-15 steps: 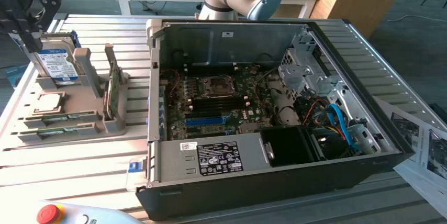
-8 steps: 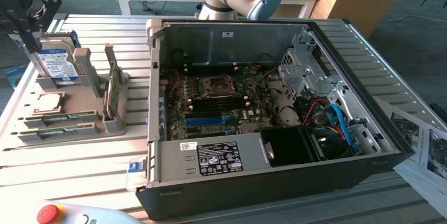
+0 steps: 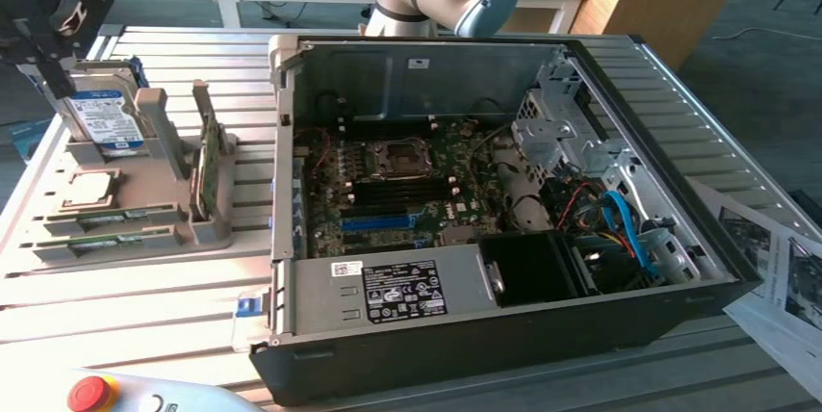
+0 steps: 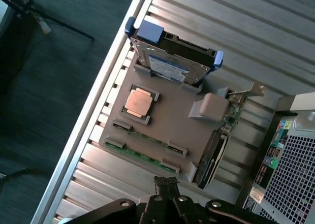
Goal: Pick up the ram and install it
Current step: 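Pick up the ram and move it above insertion slot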
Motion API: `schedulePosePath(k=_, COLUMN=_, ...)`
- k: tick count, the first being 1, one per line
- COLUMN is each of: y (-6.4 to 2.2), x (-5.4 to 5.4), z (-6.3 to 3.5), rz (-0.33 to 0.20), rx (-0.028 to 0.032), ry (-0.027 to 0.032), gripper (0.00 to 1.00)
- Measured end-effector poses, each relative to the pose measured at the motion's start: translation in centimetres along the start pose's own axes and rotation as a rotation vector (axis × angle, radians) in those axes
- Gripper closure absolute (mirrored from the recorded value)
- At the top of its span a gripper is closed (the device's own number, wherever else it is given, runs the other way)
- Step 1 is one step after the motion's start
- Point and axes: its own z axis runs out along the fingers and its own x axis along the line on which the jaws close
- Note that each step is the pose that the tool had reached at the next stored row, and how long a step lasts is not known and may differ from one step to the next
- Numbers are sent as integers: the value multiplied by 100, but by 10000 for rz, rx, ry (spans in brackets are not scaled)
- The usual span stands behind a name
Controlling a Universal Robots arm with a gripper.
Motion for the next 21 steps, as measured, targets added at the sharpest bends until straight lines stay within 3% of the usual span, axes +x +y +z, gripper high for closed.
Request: schedulePosePath(k=21, y=0, x=0, z=0, rz=-3644, rx=79, ry=128, gripper=89)
